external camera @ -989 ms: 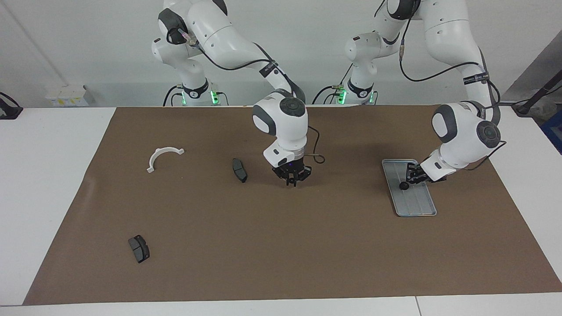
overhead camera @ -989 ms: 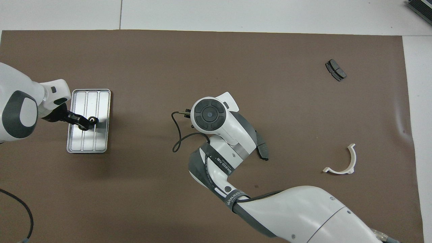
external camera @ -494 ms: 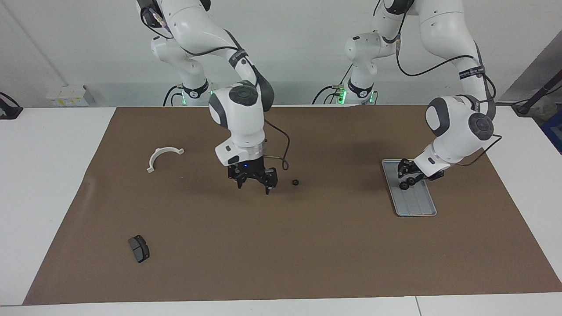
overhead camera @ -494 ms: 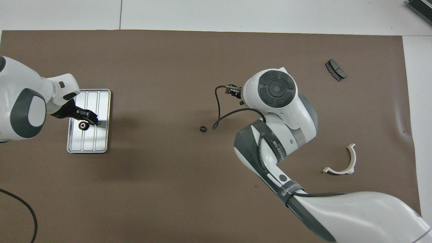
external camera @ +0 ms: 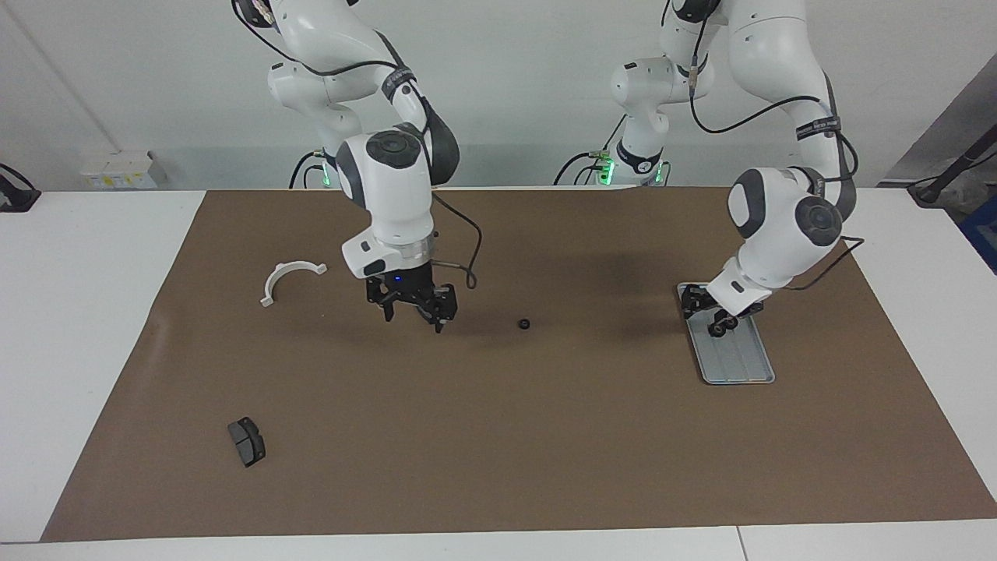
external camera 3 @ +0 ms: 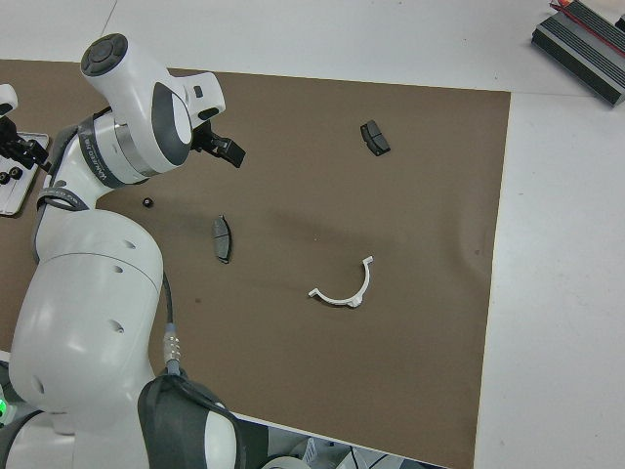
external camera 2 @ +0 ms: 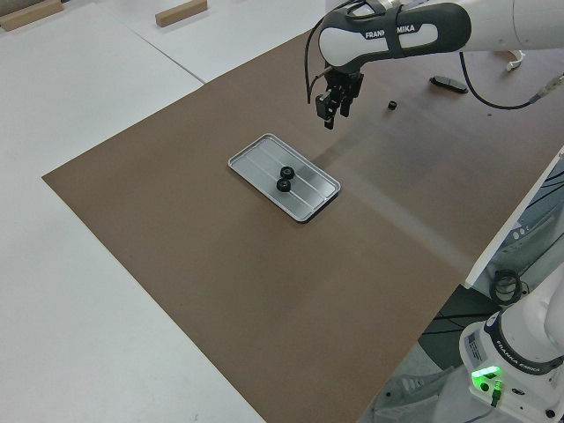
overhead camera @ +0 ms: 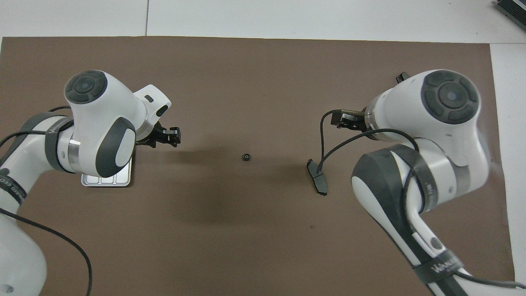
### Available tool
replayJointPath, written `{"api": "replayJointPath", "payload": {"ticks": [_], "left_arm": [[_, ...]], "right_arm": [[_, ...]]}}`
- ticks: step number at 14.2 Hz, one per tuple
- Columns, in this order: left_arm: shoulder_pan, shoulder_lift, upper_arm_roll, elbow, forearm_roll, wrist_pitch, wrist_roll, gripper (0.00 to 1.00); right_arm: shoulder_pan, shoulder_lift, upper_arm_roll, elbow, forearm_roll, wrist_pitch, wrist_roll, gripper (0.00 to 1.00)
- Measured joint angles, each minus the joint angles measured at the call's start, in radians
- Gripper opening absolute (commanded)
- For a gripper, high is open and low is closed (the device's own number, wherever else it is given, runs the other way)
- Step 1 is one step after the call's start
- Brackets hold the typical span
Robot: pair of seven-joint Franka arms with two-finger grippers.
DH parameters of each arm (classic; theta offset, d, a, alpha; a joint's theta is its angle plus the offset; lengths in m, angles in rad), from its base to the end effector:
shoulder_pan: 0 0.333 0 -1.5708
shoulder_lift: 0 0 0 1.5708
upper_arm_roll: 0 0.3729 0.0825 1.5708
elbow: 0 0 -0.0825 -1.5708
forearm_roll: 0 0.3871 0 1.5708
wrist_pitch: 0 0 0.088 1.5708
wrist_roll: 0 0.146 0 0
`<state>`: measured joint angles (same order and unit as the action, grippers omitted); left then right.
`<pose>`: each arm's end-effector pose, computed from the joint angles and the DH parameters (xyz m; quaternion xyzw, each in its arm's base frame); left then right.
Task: Pick bearing gear from pile to tray
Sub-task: 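Reach the left gripper to the gear while the right gripper returns to rest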
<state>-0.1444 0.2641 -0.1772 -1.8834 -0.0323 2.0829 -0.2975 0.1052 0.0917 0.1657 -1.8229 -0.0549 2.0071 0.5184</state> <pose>0.5937 -0.1944 0.3807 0.9989 -0.0014 -0.0402 0.0259 0.5895 0.1551 0.5075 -0.9923 0.1136 -0.0502 0.0015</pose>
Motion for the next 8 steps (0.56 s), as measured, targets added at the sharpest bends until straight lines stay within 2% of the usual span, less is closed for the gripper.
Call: {"api": "replayJointPath", "payload": {"ticks": [4, 8], "left_arm": [[-0.142, 0.017, -0.003, -0.001, -0.034, 0.142, -0.261, 0.61], [-0.249, 0.064, -0.003, -0.001, -0.066, 0.247, -0.388, 0.61]], "right_arm": [[-0.109, -0.094, -0.001, 0.011, 0.051, -0.129, -0.195, 1.00], [-0.183, -0.119, -0.002, 0.091, 0.053, -0.249, -0.326, 1.00]]}}
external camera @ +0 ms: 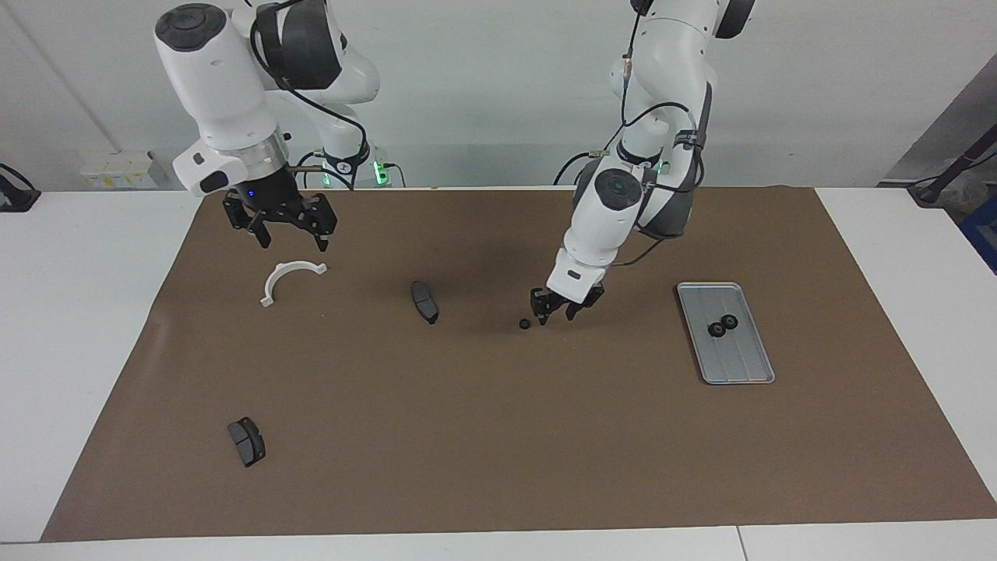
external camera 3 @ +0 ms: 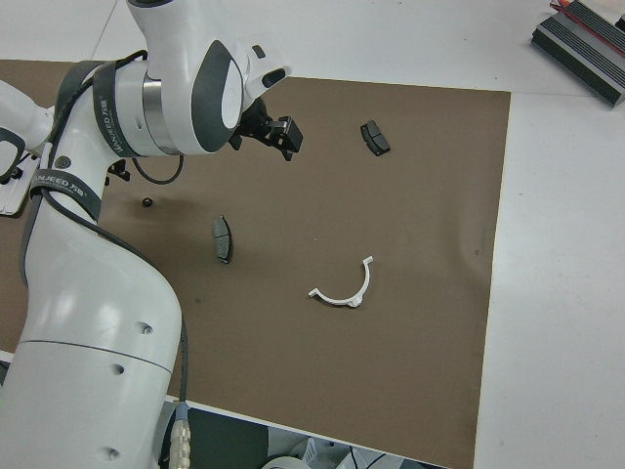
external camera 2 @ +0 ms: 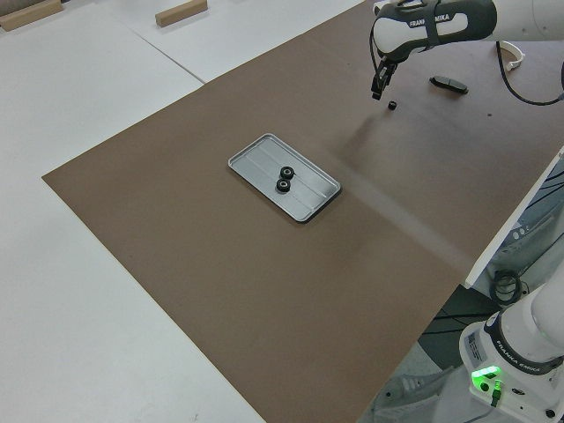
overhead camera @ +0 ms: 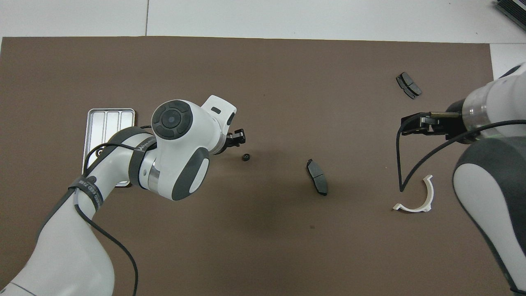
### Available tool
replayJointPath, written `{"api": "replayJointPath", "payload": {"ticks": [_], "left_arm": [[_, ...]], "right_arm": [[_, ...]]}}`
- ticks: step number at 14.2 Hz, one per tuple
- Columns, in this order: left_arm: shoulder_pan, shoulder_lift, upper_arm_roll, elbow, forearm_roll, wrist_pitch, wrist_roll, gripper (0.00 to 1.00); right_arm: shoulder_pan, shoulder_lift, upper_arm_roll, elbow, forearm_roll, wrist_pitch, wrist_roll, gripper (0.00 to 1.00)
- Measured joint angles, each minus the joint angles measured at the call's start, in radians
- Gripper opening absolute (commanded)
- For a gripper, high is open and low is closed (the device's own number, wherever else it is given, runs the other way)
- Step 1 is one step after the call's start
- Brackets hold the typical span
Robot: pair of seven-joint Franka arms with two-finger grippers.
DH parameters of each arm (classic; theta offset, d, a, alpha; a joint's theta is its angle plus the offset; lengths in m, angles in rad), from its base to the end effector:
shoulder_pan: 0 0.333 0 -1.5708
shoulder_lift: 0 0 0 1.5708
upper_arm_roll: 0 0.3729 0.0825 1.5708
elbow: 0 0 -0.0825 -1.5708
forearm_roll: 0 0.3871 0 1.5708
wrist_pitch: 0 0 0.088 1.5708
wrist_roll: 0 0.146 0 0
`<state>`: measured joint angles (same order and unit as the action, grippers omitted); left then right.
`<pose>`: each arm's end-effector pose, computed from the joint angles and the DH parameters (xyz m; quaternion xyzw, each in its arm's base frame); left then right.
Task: Pick bearing gear from pile to tray
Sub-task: 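Reach the left gripper to the gear while the right gripper returns to rest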
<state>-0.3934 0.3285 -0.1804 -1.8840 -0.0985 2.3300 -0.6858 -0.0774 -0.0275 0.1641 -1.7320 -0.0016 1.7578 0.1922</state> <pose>0.5582 -0.3566 0.3627 0.9915 0.0937 0.0098 0.0892 0.5604 0.0497 0.5969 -0.9983 0.0526 -0.0266 0.0007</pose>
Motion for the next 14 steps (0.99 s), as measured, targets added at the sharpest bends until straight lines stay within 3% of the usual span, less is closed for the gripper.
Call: {"api": "replayJointPath", "payload": {"ticks": [9, 12, 14], "left_arm": [[-0.051, 0.056, 0.001, -0.006, -0.002, 0.068, -0.034, 0.60], [-0.057, 0.070, 0.001, -0.006, -0.002, 0.077, -0.034, 0.59], [-0.061, 0.078, 0.001, -0.006, -0.002, 0.078, -0.034, 0.57]], "right_arm": [[-0.017, 0.002, -0.009, 0.073, 0.000, -0.052, -0.031, 1.00], [0.067, 0.002, -0.112, 0.079, 0.000, -0.081, -0.032, 1.00], [0.086, 0.002, -0.139, 0.082, 0.000, -0.110, -0.032, 1.00]]}}
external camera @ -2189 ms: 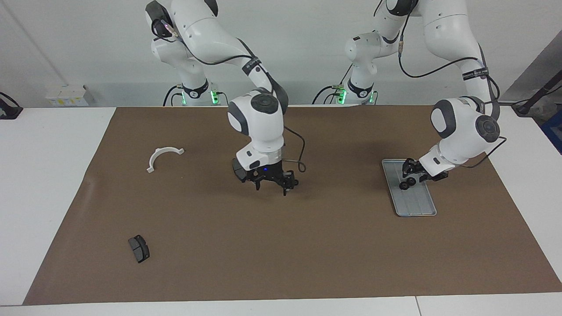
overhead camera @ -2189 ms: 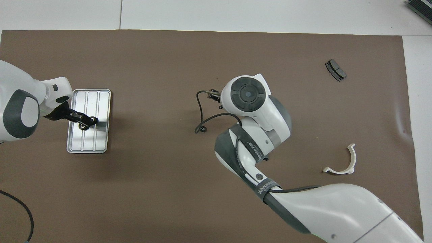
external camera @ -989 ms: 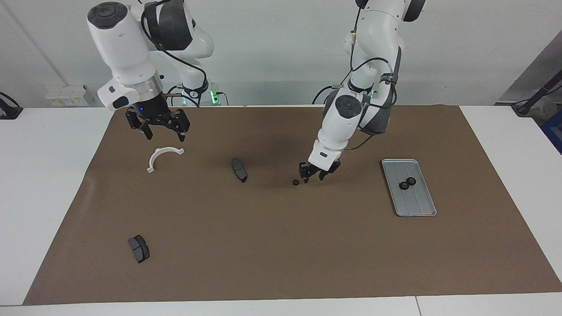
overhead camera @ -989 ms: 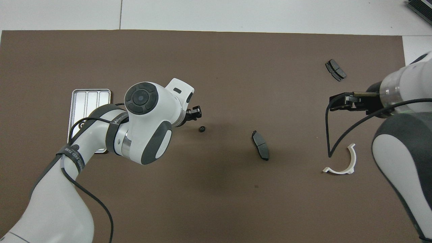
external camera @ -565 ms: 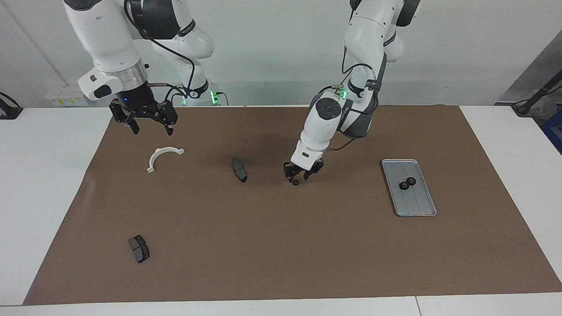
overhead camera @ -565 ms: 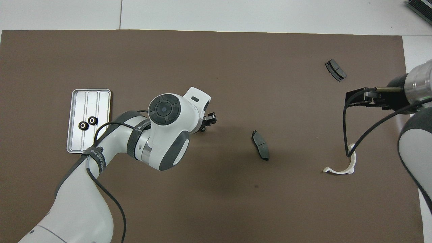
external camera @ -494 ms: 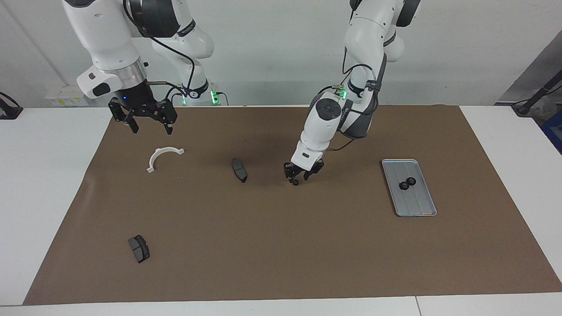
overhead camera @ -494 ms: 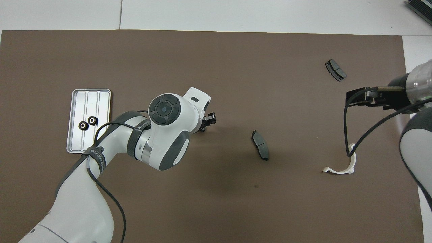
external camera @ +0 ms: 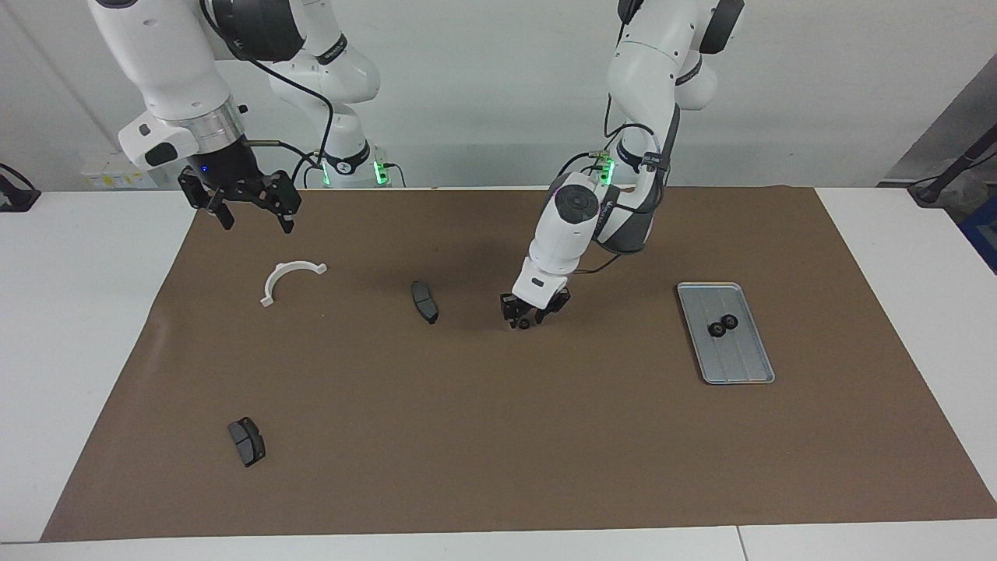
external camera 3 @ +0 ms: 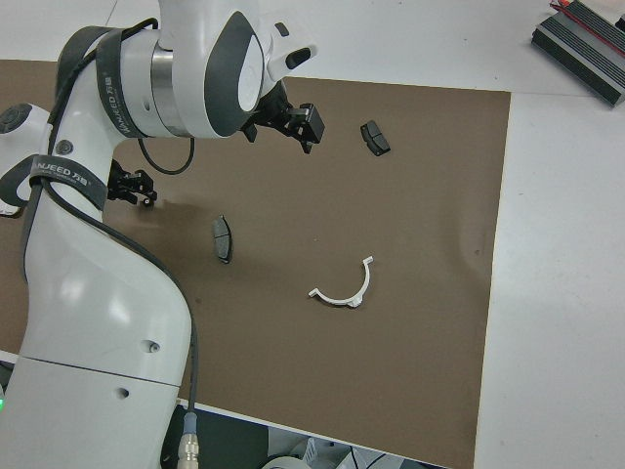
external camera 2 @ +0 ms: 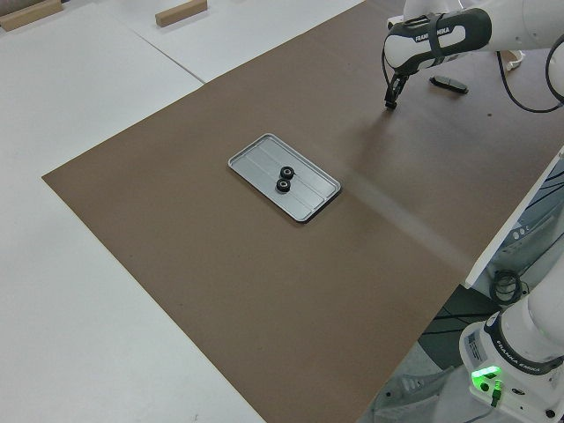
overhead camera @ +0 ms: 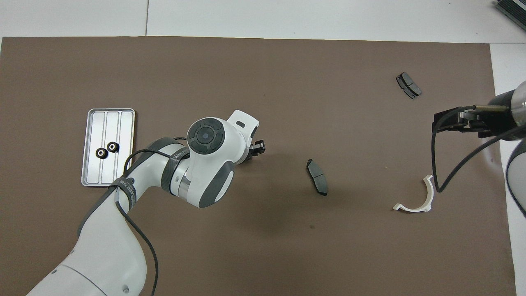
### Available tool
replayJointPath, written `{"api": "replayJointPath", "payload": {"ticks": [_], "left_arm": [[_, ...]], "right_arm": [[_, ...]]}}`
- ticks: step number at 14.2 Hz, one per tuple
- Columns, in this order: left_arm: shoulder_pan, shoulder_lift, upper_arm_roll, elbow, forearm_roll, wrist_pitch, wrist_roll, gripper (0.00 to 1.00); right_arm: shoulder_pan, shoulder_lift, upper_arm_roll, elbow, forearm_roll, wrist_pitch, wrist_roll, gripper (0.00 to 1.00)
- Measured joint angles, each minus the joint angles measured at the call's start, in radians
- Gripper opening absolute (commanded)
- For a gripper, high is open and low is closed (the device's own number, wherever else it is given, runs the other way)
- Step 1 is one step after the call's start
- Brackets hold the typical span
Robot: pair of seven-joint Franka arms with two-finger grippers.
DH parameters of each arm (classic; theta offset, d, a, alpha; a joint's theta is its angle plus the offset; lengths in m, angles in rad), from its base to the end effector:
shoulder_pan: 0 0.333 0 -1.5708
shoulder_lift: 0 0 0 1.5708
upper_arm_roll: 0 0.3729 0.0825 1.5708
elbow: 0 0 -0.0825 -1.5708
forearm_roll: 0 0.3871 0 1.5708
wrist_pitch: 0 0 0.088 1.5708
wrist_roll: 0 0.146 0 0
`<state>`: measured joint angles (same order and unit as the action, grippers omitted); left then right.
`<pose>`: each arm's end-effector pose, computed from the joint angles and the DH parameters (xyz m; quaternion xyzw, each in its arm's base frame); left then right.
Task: Pick bearing gear from pile to tray
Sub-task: 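Reach the left gripper to the gear while the right gripper returns to rest, then grasp the last mid-table gear with the left gripper and lift it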
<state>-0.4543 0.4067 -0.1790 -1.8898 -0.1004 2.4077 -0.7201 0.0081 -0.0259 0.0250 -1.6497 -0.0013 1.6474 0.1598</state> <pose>0.5443 -0.3932 0.3166 0.9920 0.0875 0.0008 0.0910 0.5549 0.0184 0.6259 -0.9979 0.0633 -0.0118 0.0002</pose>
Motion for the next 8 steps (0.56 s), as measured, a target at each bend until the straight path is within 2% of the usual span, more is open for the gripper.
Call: {"api": "replayJointPath", "payload": {"ticks": [8], "left_arm": [[-0.015, 0.012, 0.001, 0.000, 0.000, 0.001, 0.000, 0.42]], "right_arm": [[0.023, 0.014, -0.002, 0.001, -0.026, -0.033, 0.000, 1.00]]}}
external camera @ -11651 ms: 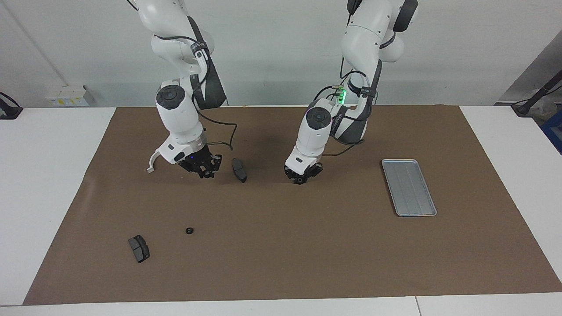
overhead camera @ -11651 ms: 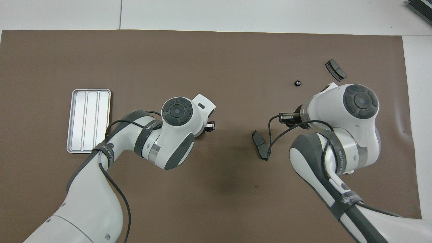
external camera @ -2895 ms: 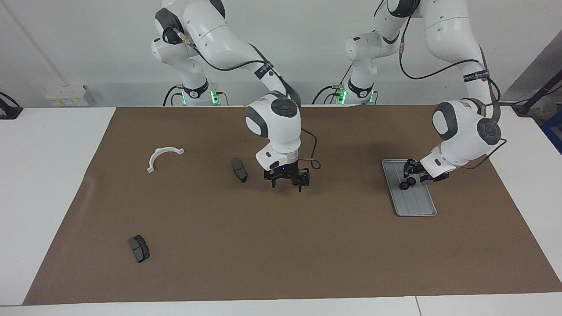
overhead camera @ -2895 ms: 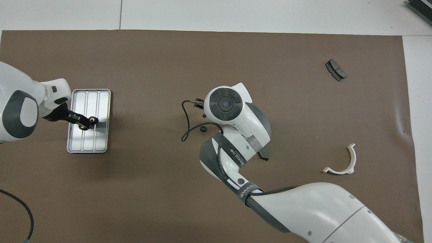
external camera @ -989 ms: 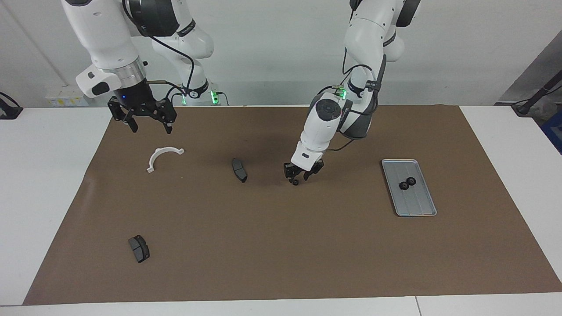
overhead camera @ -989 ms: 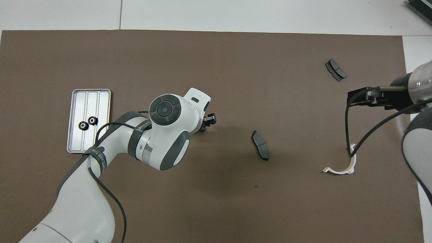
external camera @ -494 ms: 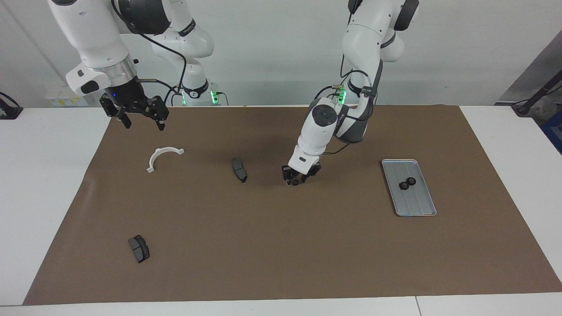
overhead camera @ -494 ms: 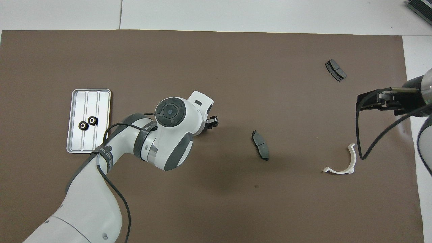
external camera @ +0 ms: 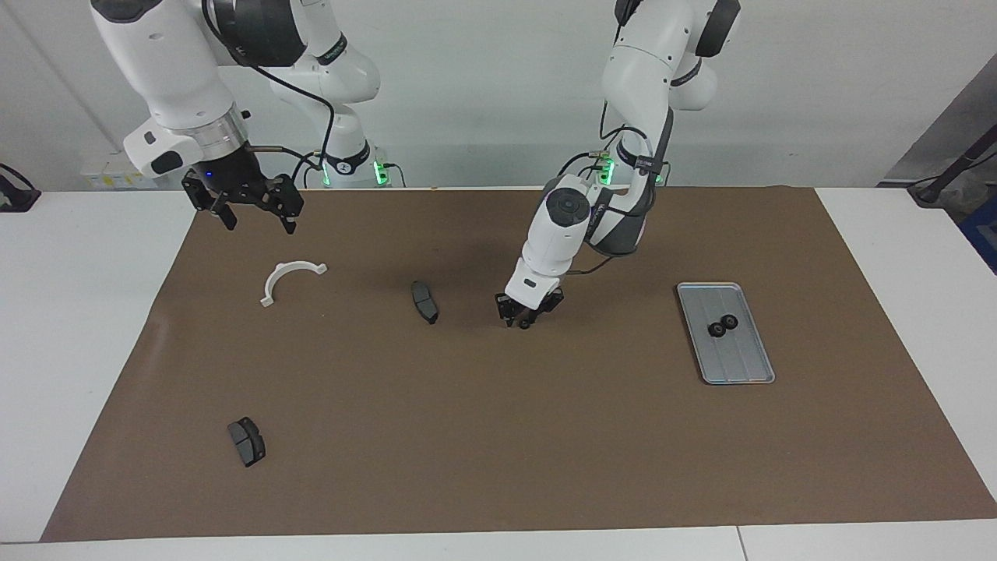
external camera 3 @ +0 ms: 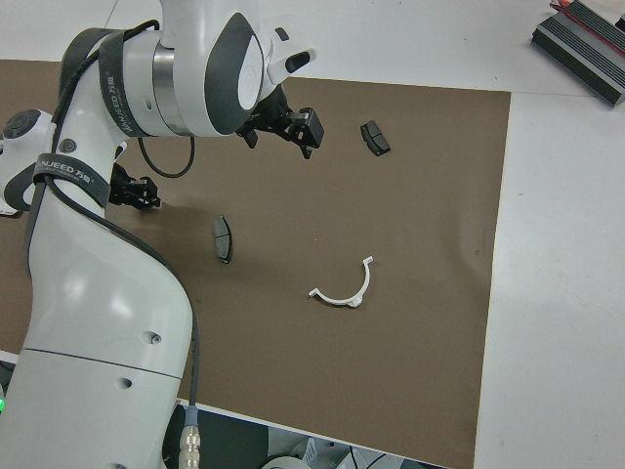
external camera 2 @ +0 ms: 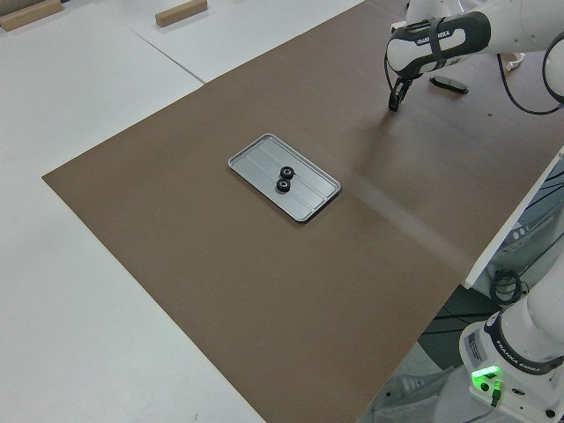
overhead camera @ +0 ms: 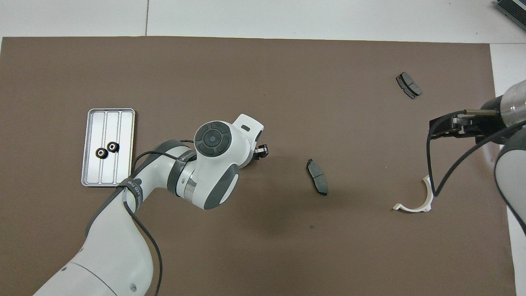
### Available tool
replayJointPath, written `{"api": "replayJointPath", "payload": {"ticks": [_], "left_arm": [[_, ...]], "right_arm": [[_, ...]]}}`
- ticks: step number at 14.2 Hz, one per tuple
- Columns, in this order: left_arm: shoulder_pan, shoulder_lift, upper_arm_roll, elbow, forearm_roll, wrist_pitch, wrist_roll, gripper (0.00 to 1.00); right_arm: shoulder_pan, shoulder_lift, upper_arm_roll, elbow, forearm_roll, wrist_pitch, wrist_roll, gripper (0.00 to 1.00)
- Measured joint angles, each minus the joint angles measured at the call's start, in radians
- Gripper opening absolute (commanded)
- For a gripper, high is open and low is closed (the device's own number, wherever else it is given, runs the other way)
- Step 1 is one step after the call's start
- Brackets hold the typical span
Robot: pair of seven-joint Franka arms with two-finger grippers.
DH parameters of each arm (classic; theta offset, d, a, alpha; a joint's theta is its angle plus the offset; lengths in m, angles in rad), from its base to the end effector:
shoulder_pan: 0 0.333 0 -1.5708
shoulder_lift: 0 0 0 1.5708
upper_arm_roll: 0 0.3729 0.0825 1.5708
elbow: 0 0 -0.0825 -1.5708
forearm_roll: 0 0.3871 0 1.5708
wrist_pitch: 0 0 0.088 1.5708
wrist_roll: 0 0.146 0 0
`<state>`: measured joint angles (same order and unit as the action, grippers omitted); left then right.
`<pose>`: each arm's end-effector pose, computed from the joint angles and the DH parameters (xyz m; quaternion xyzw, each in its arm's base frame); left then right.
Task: Pick bearing gear from pile to tray
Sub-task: 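Grasp the last mid-table gear with the left gripper and lift it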
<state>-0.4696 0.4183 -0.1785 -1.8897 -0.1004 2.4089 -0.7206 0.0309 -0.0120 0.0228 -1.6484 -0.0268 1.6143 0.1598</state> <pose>0.5384 -0.4012 0.3091 0.9928 0.0809 -0.0042 0.0883 0.5539 0.0260 0.6159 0.9985 -0.0523 -0.0095 0.0146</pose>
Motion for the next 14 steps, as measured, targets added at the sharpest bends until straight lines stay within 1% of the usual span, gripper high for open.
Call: {"api": "replayJointPath", "payload": {"ticks": [7, 14], "left_arm": [[0.000, 0.000, 0.000, 0.000, 0.000, 0.000, -0.001, 0.24], [0.000, 0.000, 0.000, 0.000, 0.000, 0.000, -0.001, 0.11]], "right_arm": [[0.006, 0.000, 0.000, 0.003, 0.001, -0.005, -0.001, 1.00], [0.006, 0.000, 0.000, 0.003, 0.001, -0.005, -0.001, 1.00]]}}
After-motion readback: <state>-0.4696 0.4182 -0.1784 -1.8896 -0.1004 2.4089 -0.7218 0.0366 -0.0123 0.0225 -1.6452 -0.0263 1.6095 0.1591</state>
